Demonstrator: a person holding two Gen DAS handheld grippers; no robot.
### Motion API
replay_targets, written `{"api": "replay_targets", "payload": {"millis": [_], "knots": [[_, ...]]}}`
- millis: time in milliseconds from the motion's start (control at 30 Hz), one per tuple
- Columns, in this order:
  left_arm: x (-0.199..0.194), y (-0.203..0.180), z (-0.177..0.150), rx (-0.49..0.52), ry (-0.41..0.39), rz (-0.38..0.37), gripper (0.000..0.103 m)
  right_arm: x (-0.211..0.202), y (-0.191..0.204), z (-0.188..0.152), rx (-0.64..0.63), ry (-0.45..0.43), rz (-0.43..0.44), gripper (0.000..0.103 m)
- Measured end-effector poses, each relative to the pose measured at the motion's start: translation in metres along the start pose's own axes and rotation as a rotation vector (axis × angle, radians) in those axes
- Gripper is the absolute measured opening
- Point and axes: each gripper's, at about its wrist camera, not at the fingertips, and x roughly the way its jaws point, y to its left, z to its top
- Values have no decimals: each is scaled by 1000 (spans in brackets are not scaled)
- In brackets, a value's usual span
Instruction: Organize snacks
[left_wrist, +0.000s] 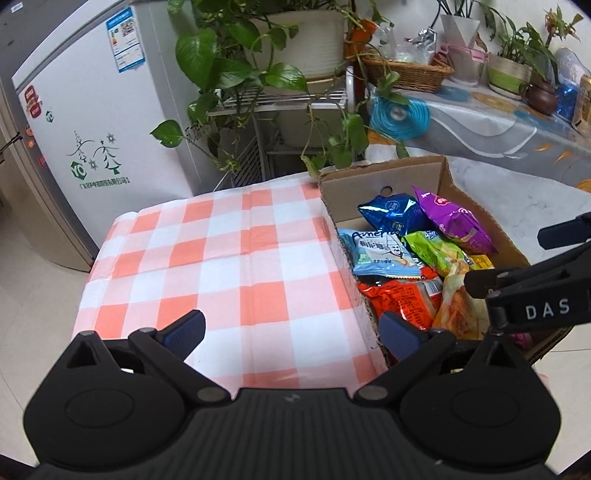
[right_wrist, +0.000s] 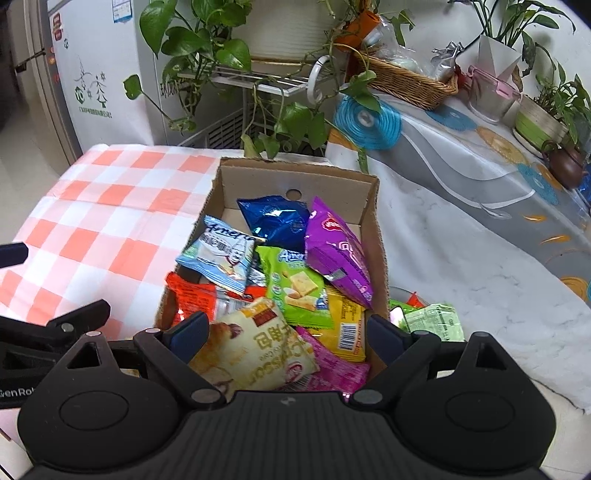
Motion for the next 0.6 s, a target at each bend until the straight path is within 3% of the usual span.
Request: {"api": "replay_targets", "payload": {"millis": [600], "knots": [[-31,45,-15,-59,-71,-5,101,-12,45,4,-10,-97,31,96]]}}
